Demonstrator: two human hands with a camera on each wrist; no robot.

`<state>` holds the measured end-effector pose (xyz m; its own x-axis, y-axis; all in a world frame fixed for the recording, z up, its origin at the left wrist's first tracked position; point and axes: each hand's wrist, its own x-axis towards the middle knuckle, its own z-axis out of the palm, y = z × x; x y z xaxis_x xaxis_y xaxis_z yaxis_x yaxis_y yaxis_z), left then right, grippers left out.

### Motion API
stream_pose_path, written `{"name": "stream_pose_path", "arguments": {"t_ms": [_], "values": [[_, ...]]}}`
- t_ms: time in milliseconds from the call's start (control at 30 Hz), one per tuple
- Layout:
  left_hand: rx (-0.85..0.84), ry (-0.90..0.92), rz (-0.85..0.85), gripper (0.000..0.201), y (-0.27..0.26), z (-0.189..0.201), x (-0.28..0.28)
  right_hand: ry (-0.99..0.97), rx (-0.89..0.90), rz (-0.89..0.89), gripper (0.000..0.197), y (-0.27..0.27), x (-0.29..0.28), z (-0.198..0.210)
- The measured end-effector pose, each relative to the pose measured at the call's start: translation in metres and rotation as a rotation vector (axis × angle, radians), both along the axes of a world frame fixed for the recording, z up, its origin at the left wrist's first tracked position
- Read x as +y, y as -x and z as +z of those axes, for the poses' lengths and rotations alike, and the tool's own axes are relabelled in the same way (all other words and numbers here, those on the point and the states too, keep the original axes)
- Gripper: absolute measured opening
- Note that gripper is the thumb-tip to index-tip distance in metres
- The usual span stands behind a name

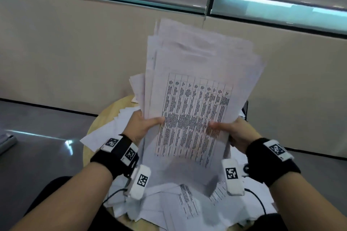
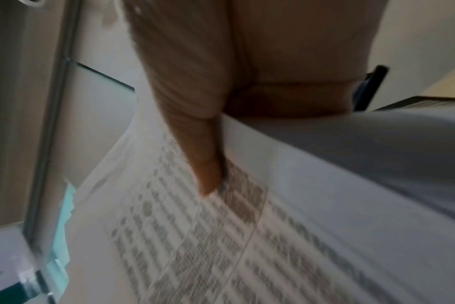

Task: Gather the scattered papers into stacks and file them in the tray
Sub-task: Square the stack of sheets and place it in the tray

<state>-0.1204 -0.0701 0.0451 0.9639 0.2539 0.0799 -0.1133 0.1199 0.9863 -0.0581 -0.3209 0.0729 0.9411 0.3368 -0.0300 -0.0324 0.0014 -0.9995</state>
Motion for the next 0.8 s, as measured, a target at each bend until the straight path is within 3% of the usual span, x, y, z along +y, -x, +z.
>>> {"name": "stream_pose_path", "arguments": {"t_ms": [33,67,133,167,267,367,433,600,800], "values": [[-0.026,-0.004,0.04,0.021,-0.006,0.007,-0.005,-0.038,-0.042,-0.06,0.027,-0.002,0.003,0.004],[-0.051,-0.023,0.1,0.039,-0.012,0.015,-0.009,-0.072,-0.084,-0.124,0.03,-0.003,0.005,0.006],[-0.087,-0.031,0.185,0.093,-0.024,0.021,-0.013,-0.122,-0.128,-0.214,0.04,-0.006,0.007,0.007],[-0.07,-0.026,0.211,0.103,-0.031,0.022,-0.013,-0.137,-0.134,-0.233,0.041,-0.008,0.008,0.005],[-0.029,0.0,0.219,0.095,-0.042,0.02,-0.012,-0.105,-0.122,-0.258,0.032,-0.008,0.008,-0.009],[-0.007,-0.075,0.167,0.049,-0.041,0.009,-0.009,-0.015,-0.158,-0.293,0.029,-0.007,0.005,-0.029],[0.0,-0.117,0.106,0.033,-0.039,-0.002,-0.01,-0.002,-0.152,-0.301,0.028,-0.007,0.004,-0.041],[0.005,-0.05,0.129,0.042,-0.043,-0.011,-0.011,-0.117,-0.106,-0.277,0.047,-0.007,0.017,-0.05],[-0.085,-0.054,0.136,0.054,-0.057,0.003,-0.005,-0.223,-0.185,-0.293,0.037,-0.007,0.012,-0.018]]}}
